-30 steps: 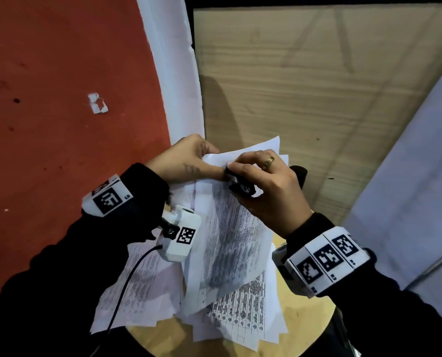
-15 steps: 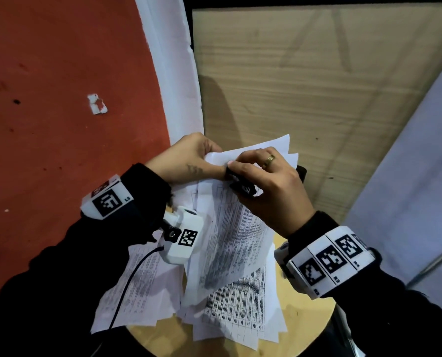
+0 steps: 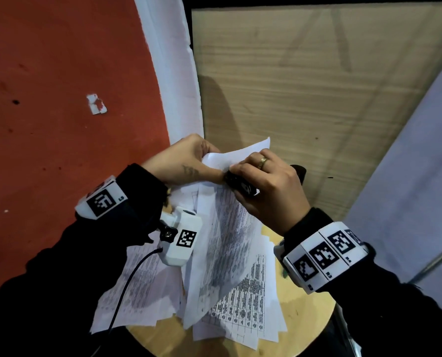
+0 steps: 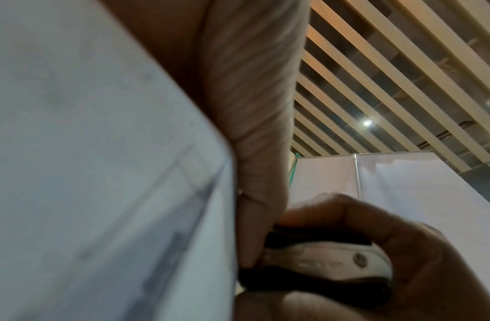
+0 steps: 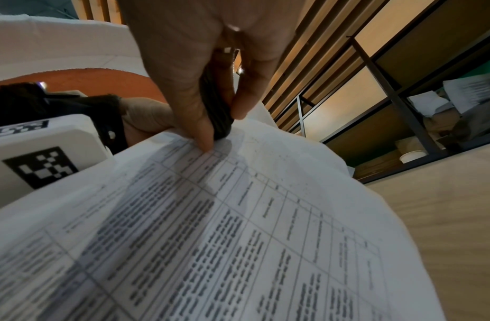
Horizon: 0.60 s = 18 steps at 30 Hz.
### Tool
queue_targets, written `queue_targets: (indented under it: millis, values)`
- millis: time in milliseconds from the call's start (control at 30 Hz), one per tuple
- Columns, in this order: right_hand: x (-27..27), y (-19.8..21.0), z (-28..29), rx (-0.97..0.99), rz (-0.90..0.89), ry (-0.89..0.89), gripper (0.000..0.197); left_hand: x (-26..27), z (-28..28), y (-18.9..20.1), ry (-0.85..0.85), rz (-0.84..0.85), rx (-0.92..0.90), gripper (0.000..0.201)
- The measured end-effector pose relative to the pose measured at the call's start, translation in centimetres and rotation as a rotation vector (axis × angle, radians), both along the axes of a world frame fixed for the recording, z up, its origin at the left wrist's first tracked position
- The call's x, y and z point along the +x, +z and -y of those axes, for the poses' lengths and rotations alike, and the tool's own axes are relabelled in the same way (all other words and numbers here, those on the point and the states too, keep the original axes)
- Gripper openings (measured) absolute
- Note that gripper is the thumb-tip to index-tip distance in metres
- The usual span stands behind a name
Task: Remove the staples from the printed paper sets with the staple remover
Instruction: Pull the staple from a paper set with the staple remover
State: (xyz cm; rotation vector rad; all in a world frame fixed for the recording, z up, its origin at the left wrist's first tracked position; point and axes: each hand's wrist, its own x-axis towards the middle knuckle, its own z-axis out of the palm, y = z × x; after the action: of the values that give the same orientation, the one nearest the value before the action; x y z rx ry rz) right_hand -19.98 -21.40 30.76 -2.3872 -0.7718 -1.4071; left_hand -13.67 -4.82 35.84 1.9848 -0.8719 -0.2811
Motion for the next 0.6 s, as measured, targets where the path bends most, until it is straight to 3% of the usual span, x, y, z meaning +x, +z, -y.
queue_targets:
  millis: [200,367,467,600]
  values:
    - [-0.13,-0.02,0.07,0.052,-0.036,0.021,0.016,0.39,-0.08,-0.48,-0.039,-0.095,-0.075,0.024]
    - [-0.14,-0.21,0.24,0.112,-0.065,0.042,0.023,0.31,0.00,-0.73,-0.049,-0.082,-0.156,0.012]
    - [-0.14,-0.28,0.35,0.237,-0.121,0.073,0.024,0.30,0.03,-0.93,-0.052,-0.094,-0.215,0.032]
    - [-0.27,-0.26,0.15,0.447,-0.177,0.129,0.026,-0.06,0.05,-0.78,-0.050,-0.115,-0.247,0.021]
